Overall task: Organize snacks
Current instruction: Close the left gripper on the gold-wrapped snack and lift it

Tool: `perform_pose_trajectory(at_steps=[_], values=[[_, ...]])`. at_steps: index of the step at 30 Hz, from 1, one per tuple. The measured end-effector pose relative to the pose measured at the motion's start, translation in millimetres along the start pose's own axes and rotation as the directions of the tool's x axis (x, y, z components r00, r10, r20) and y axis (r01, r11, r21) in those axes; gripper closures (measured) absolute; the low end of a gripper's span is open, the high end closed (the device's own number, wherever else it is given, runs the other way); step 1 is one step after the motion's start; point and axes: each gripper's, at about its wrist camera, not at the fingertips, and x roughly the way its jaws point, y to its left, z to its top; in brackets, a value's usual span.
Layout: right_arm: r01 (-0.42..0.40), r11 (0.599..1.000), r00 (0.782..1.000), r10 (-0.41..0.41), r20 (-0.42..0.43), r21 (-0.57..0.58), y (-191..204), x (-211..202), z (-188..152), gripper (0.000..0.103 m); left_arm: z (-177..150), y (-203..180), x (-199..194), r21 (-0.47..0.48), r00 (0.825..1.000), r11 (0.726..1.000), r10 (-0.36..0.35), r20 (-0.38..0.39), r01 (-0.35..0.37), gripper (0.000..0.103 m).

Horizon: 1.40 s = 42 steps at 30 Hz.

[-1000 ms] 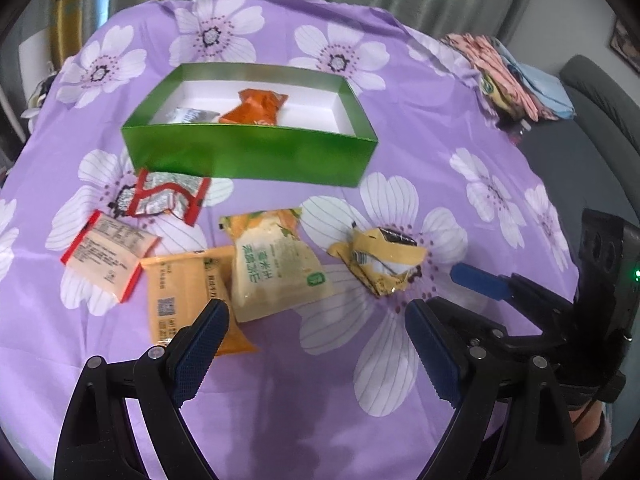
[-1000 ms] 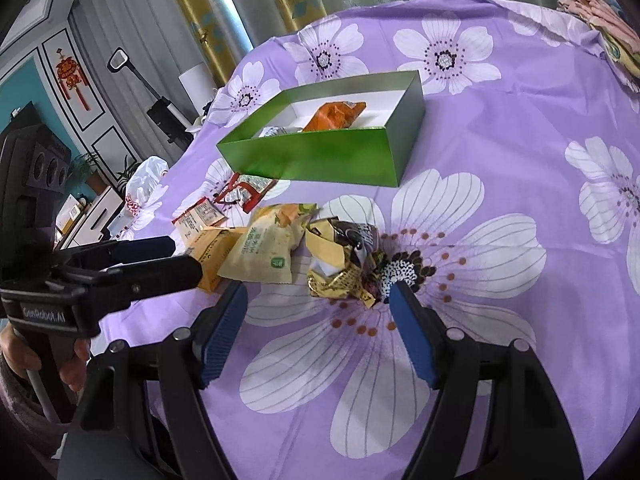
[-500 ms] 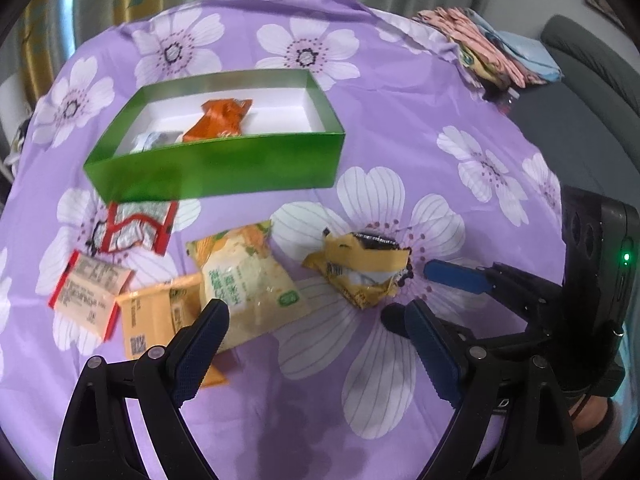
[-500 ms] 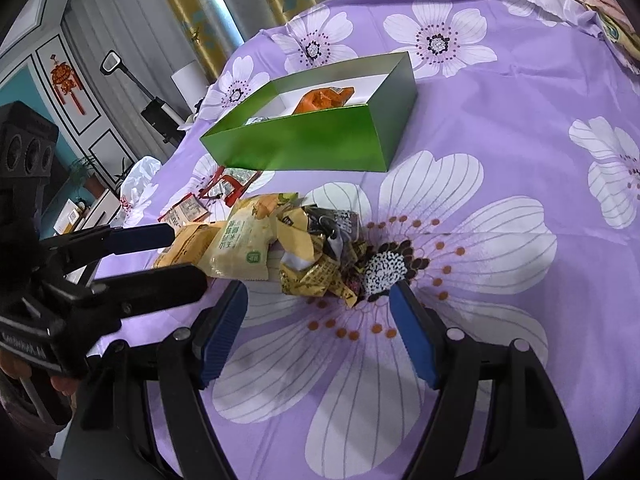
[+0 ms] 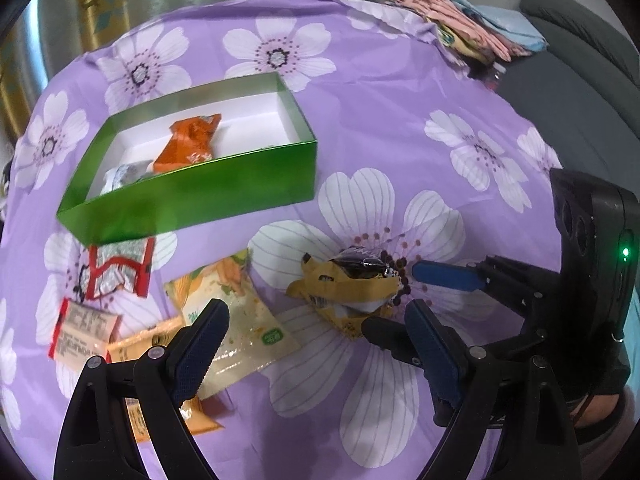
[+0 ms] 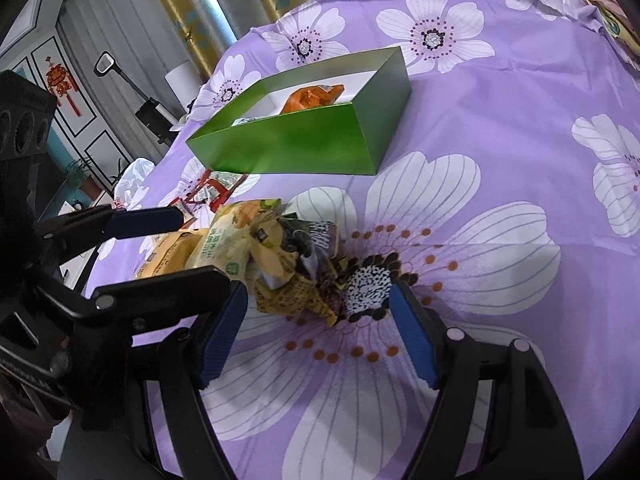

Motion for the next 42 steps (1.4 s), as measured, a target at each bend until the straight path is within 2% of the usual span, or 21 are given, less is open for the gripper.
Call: perform_pose_trajectory(at_steps=[6,11,20,21,23,27,29,34,37,42], values=[[0.007,1.0,1.0,-0.007,-0.006,-0.016,-1,2,3,0.029,6,-5,5,0.036,1.0,0.999,-0.021,-0.012,0.022,0.013],[-0.003,1.0,1.0,0.003,-0.008,-0.025,-1,2,5,0.03,10,-12,8,0.059,0.997,0.996,-0.072,-0.015,0.073,0.013],[-0.059,0.997,0.998,0.058,-0.017,-0.04,-3,8,13,0.044,21,-10,22,0.041,0.987,0.987,-0.156,-0.041,0.158,0.014],[-0.065,0.997,0.998,0.064,-0.019,-0.042,-3,9,14,0.046,22,-9,25,0.036,0.984,0.985,-0.169,-0.048,0.171,0.016],[-0.087,0.995,0.996,0.086,-0.027,-0.038,-4,11,15,0.049,24,-7,32,0.022,0.981,0.982,-0.186,-0.064,0.187,0.03],[-0.107,0.994,0.993,0.106,-0.046,-0.035,-4,16,15,0.054,25,-4,40,0.004,0.977,0.98,-0.196,-0.08,0.197,0.034],[-0.106,0.994,0.993,0.104,-0.054,-0.035,-4,17,15,0.054,24,-1,41,-0.002,0.979,0.982,-0.186,-0.084,0.186,0.044],[-0.103,0.993,0.993,0.099,-0.067,-0.05,0,20,13,0.056,20,11,48,-0.071,0.968,0.973,-0.226,-0.112,0.219,0.046],[-0.085,0.992,0.994,0.079,-0.069,-0.092,7,21,13,0.058,16,16,49,-0.101,0.962,0.967,-0.247,-0.114,0.236,0.051],[-0.086,0.99,0.996,0.081,-0.042,-0.115,12,14,13,0.063,14,14,34,-0.091,0.97,0.97,-0.232,-0.079,0.224,0.053]])
